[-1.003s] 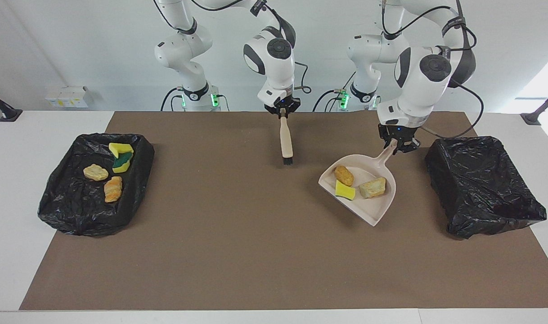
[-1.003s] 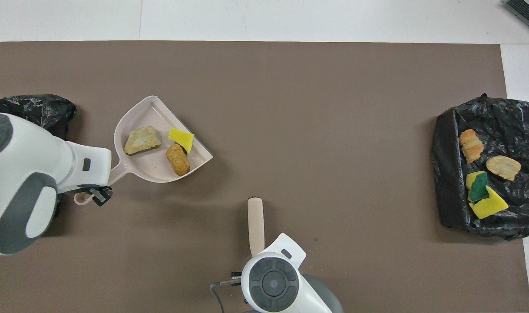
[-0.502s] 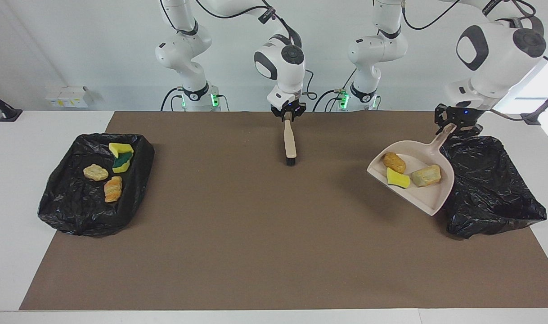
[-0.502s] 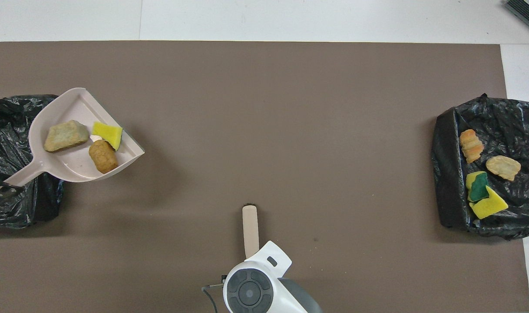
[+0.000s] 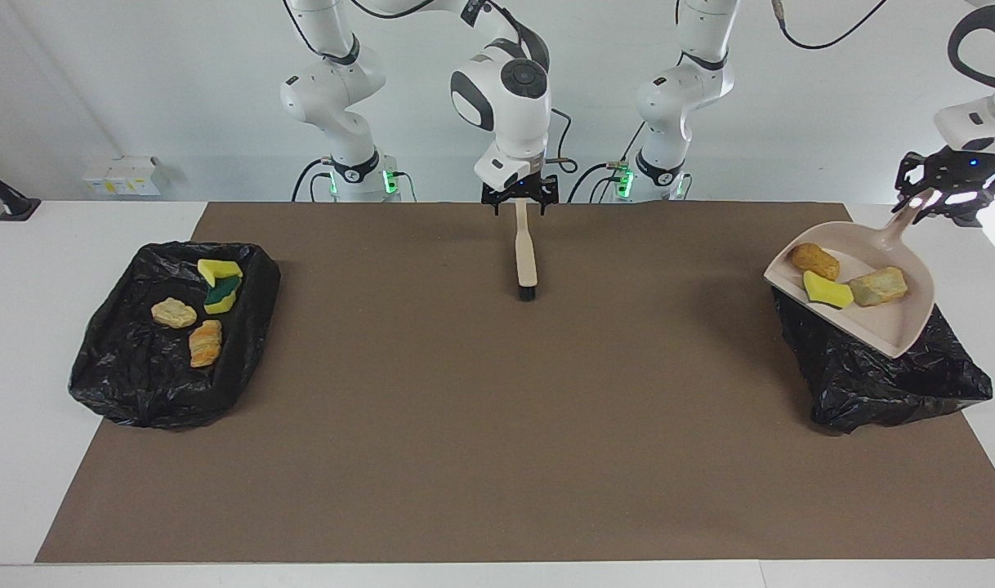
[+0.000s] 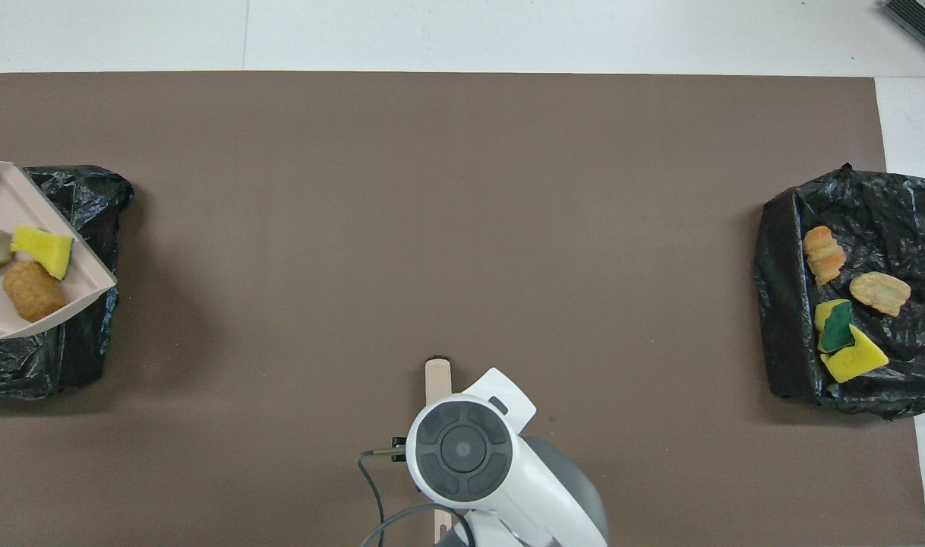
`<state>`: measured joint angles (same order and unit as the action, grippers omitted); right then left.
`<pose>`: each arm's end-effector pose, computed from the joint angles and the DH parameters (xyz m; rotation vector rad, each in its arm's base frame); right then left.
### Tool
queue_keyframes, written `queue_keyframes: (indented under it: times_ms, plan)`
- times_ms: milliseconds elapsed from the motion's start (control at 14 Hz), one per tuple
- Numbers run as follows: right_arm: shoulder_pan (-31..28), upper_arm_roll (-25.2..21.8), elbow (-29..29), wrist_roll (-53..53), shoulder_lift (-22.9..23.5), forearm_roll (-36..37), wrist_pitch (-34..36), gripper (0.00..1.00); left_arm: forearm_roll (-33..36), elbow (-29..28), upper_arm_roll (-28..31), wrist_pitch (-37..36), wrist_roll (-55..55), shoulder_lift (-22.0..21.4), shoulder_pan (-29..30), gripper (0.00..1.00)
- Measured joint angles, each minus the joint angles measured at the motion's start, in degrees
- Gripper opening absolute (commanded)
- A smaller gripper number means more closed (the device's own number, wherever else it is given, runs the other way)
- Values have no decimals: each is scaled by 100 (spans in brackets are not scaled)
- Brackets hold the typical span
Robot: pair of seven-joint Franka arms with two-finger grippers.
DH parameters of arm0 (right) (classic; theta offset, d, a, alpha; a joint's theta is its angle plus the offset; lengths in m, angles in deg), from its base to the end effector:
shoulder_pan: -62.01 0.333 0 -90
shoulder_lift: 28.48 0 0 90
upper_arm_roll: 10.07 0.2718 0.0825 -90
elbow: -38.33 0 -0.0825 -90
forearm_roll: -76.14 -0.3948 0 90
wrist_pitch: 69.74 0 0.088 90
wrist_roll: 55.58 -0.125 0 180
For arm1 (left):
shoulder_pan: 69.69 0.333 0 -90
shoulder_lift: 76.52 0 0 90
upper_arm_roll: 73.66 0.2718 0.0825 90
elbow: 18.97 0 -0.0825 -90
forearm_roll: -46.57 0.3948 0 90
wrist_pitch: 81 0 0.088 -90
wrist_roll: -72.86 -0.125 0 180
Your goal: Sweep and dump trash in bin
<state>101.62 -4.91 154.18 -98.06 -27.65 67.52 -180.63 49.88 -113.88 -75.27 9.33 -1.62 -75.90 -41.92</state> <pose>0.3826 0.3975 0.3677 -3.0993 0.0323 0.2624 0.5018 0.2546 0.5157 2.8306 -1.2748 -0.1587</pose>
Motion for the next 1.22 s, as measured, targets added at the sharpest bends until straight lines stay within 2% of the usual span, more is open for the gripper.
queue_keyframes:
  times_ms: [287, 502, 645, 860, 1218]
  plan:
    - [-680, -26, -656, 835, -68, 128, 842, 100, 251, 1212, 35, -333, -766, 891, 678, 0]
    - [-1245, -40, -1156, 1645, -80, 285, 1396, 100, 1090, 1785, -73, -301, -1089, 1317, 764, 0]
    - [-1739, -49, -1440, 2399, -87, 332, 1675, 100, 1410, 1886, -155, -241, -1147, 1388, 688, 0]
    - [-2485, -68, -1753, 3530, -91, 485, 1904, 100, 2212, 1842, -198, -75, -1239, 1397, 259, 0]
    - [-3269, -78, -2077, 4492, -97, 989, 1919, 100, 2652, 1526, -186, 493, -1757, 1344, 105, 0]
